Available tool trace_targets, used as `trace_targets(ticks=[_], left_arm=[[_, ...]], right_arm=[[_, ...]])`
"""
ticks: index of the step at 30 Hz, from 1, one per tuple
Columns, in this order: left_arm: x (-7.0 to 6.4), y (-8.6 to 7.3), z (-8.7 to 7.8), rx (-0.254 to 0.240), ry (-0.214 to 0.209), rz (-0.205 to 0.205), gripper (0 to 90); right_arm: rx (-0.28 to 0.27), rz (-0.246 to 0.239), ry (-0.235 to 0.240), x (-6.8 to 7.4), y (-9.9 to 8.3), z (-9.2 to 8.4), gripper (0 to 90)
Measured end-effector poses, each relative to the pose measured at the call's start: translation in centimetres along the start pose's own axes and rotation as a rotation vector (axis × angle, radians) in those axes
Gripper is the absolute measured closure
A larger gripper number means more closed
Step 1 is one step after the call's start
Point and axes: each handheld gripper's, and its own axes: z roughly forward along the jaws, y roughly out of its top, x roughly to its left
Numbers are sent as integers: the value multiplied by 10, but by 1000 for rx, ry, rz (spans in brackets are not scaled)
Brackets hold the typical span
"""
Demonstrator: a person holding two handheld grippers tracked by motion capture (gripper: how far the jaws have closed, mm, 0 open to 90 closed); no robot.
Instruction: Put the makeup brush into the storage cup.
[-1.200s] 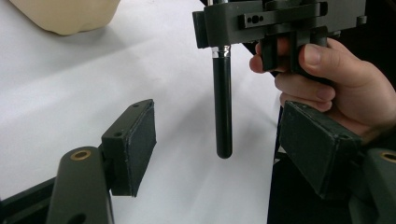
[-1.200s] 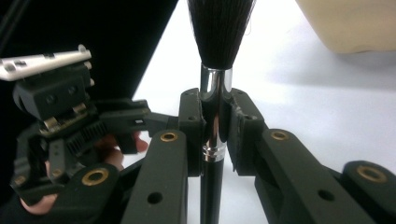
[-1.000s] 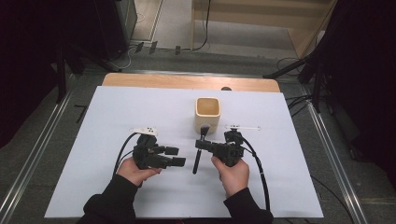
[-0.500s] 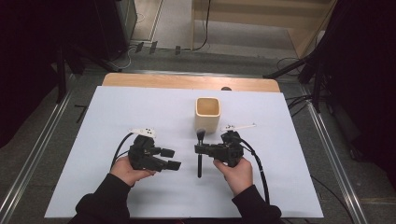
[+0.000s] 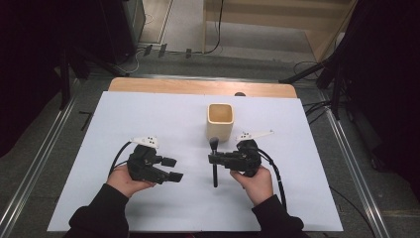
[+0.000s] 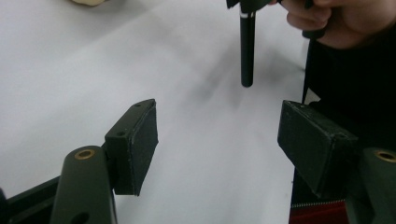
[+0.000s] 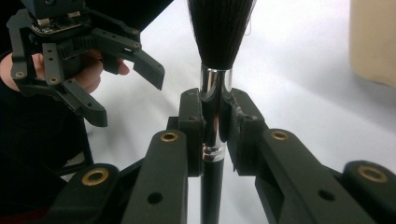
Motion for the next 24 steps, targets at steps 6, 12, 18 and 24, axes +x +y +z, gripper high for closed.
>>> trace_targets(ticks=[6, 12, 18, 24], left_arm=[[1, -2, -4, 11, 35, 31, 297], [0, -5, -10, 19, 78, 72, 298], [-1, -9, -15, 54, 135, 119, 300], [0, -13, -21, 60, 167, 132, 302]], right_arm=[[-8, 3, 1, -3, 2, -5, 782], [-21, 3, -4, -5, 1, -10, 782], [-21, -4, -9, -4, 3, -12, 782], [-16, -16, -20, -3, 3, -12, 782]])
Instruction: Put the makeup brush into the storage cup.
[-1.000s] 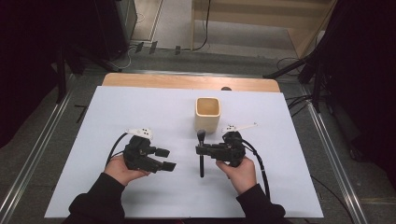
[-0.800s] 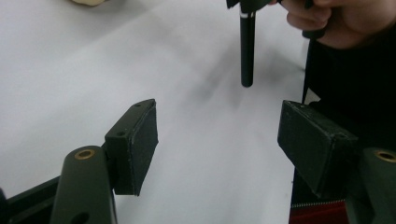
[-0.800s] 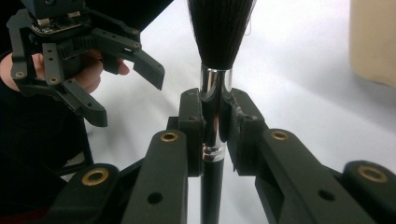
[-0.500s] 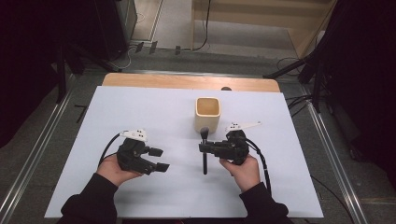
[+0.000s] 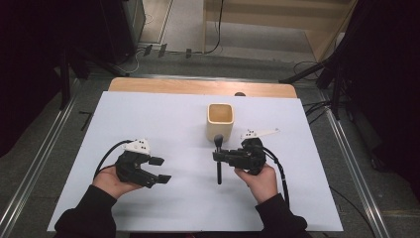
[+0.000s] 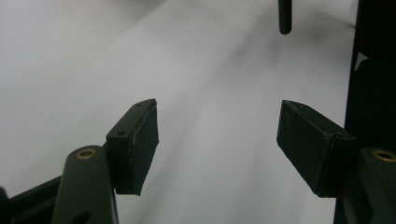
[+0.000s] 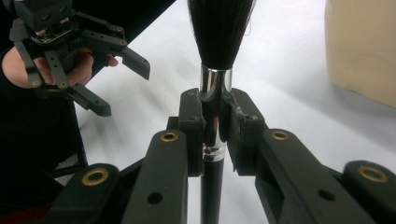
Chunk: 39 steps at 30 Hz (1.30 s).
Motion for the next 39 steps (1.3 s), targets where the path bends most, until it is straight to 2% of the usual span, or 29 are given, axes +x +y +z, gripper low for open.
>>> trace_targets(ticks=[3, 7, 15, 19, 26, 32, 39], left_arm=[[-1, -3, -3, 19, 33, 24, 301], [-3, -6, -6, 24, 48, 44, 301], [-2, -14, -12, 36, 94, 55, 301], [-1, -18, -16, 22, 99, 49, 302], [1, -28, -23, 25, 152, 33, 301], [4, -36, -26, 35, 173, 17, 301], [7, -40, -28, 19, 163, 0, 302]], right_arm=[[-3, -10, 2, 1, 0, -1, 782], [-9, -13, 3, 1, 1, -2, 782], [-16, -12, -1, 1, 1, -4, 782], [-24, -7, -1, 1, 2, -6, 782], [-29, -14, -6, 2, 2, -8, 782], [-31, -19, -14, 3, 4, -9, 782], [-51, -28, -37, 4, 7, -12, 782]])
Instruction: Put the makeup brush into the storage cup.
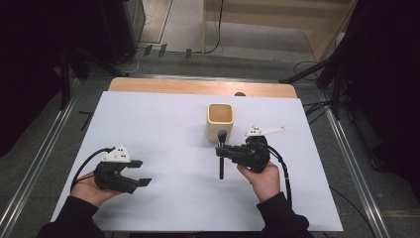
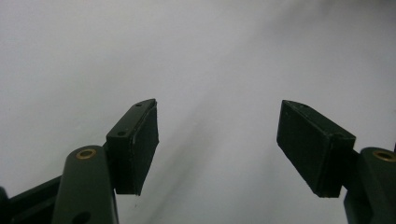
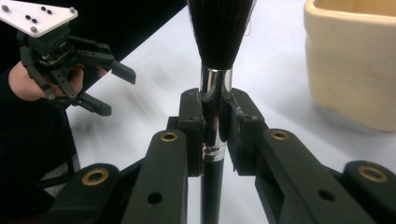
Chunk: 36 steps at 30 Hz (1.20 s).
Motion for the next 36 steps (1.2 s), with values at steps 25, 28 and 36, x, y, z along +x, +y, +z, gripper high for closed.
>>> trace_targets(ticks=[25, 28, 36], left_arm=[[3, -2, 3, 4, -20, -41, 305], [4, -2, 3, 0, -27, -50, 306], [4, -3, 4, 14, -32, -48, 306]], right_arm=[[-57, -42, -66, -2, 26, -8, 783], [-66, -41, -72, -3, 29, -10, 783], [-86, -31, -86, -5, 36, -15, 783]])
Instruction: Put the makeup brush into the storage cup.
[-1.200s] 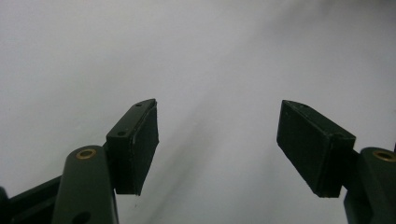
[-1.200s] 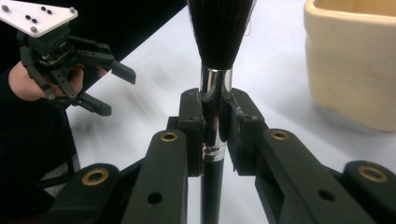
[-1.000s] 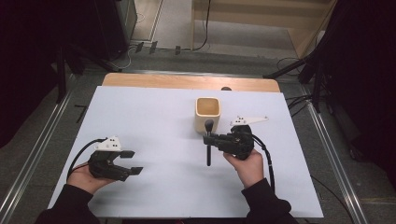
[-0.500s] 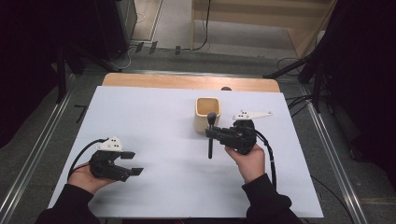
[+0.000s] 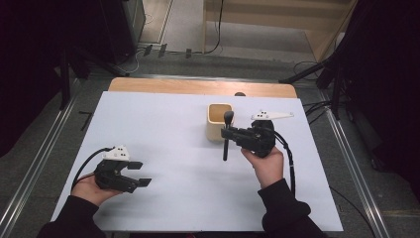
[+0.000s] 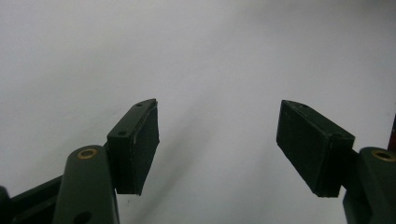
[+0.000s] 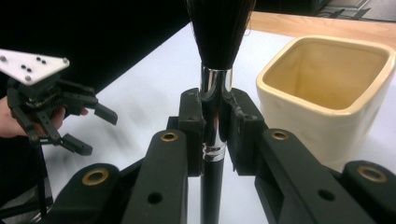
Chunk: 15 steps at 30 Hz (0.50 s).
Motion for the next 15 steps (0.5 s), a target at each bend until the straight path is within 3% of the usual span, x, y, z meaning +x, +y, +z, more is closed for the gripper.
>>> trace_targets(ticks=[15], left_arm=[[1, 0, 0, 3, 5, -4, 306]], right_arm=[[-44, 6, -36, -2, 21, -4, 783]])
